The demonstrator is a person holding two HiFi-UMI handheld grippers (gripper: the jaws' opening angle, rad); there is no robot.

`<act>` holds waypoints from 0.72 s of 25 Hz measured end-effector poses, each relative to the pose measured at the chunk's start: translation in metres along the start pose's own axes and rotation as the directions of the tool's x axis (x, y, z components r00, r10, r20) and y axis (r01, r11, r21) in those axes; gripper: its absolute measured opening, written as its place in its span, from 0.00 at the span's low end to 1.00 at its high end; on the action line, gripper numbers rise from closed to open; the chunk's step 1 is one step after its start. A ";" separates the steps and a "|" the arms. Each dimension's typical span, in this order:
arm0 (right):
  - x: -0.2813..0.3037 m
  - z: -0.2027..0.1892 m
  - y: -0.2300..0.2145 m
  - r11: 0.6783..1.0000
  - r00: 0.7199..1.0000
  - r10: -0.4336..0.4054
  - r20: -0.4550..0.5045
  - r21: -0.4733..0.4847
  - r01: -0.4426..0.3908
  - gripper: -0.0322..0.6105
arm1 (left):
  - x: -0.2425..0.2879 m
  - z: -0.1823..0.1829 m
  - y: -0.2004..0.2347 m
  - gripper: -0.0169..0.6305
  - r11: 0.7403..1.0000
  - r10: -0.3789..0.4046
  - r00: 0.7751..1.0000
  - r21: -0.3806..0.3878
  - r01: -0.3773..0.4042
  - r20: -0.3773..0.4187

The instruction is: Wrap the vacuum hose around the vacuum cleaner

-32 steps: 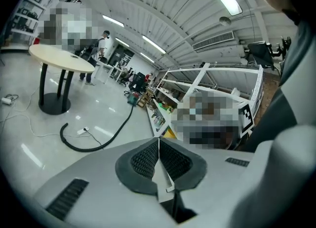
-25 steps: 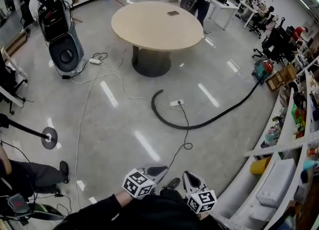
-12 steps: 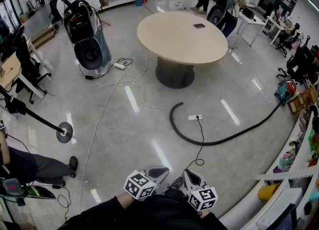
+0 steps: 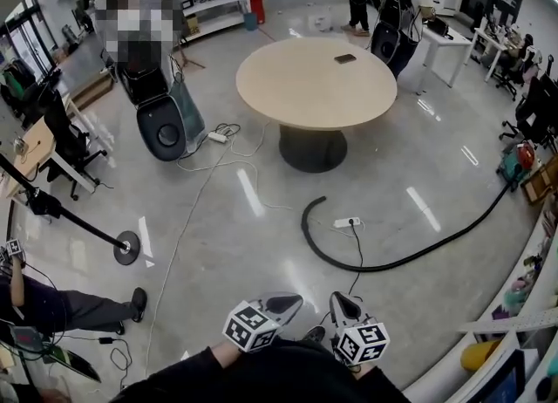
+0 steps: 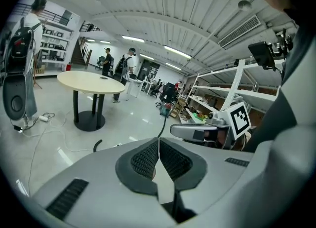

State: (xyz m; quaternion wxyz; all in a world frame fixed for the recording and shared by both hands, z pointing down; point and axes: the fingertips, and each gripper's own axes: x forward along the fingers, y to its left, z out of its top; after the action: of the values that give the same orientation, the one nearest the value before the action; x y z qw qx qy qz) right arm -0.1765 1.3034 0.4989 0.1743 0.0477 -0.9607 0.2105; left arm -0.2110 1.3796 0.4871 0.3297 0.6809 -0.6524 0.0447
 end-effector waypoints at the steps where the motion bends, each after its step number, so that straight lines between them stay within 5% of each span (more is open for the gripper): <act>1: 0.000 0.001 -0.005 1.000 1.000 0.005 0.001 0.001 -0.005 0.08 | 0.004 0.003 -0.001 0.06 1.000 0.008 1.000 -0.001 -0.008 -0.001; 12: 0.044 0.015 -0.047 0.999 0.998 0.043 -0.045 0.021 -0.042 0.08 | 0.042 0.028 0.037 0.06 0.997 0.040 0.999 -0.058 -0.041 -0.031; 18: 0.099 0.043 -0.096 0.997 0.995 -0.064 -0.072 0.035 0.067 0.08 | 0.091 0.075 0.101 0.06 0.999 -0.034 0.999 -0.016 0.034 -0.041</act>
State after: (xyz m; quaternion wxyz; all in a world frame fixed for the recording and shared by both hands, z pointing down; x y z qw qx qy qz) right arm -0.2668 1.1962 0.5348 0.2142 0.0751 -0.9478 0.2241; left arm -0.3183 1.2705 0.5124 0.3490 0.6883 -0.6341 0.0483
